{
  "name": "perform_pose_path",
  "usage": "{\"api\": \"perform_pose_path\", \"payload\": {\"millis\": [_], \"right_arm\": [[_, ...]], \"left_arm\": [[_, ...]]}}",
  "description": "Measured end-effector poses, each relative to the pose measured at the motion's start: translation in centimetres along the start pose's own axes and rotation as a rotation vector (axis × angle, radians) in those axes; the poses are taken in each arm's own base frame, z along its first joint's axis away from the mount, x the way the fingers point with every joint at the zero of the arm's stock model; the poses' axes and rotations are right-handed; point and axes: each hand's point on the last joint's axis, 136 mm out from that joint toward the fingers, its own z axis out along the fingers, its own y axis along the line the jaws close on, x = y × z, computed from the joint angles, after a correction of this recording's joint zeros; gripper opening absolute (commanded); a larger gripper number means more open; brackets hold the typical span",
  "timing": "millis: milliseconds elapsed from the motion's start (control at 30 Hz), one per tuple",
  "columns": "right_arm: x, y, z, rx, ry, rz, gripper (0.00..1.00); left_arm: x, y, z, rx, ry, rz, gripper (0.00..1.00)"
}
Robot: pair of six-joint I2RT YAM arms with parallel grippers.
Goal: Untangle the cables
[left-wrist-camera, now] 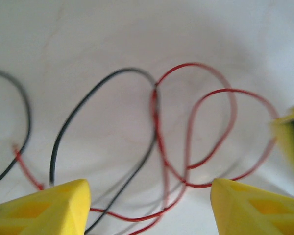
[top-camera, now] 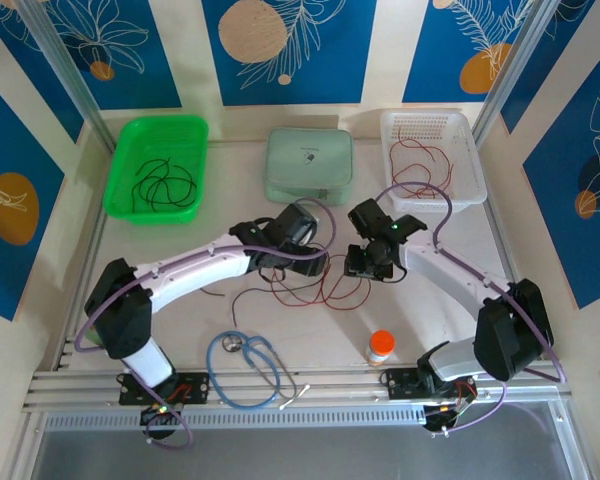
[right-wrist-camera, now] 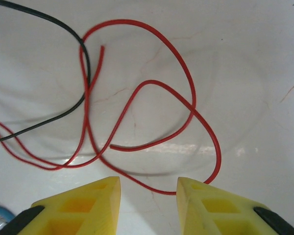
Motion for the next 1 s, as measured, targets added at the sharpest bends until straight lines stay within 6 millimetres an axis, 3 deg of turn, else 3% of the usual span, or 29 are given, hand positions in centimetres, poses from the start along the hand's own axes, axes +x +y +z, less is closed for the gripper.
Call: {"api": "perform_pose_path", "payload": {"millis": [133, 233, 367, 700, 900, 1000], "right_arm": [[0.0, -0.8, 1.2, 0.046, 0.029, 0.000, 0.36], [0.1, -1.4, 2.3, 0.081, 0.057, 0.000, 0.35], [0.1, -2.2, 3.2, 0.116, 0.074, 0.009, 0.36], [0.4, -5.0, 5.2, 0.190, 0.111, 0.060, 0.36], [0.4, -5.3, 6.6, 0.195, 0.135, 0.065, 0.04], [0.3, -5.4, 6.6, 0.195, 0.133, 0.063, 0.00]], "left_arm": [[2.8, 1.7, 2.3, -0.035, 0.075, -0.037, 0.57], [3.8, 2.0, 4.1, -0.049, 0.110, -0.048, 0.54], [4.4, 2.3, 6.0, -0.060, 0.130, -0.050, 0.54], [4.0, 2.0, 8.0, -0.059, 0.132, -0.018, 0.52], [5.1, 3.2, 9.3, -0.112, 0.168, -0.003, 0.47], [5.3, 3.8, 9.4, -0.143, 0.166, 0.014, 0.44]]}}
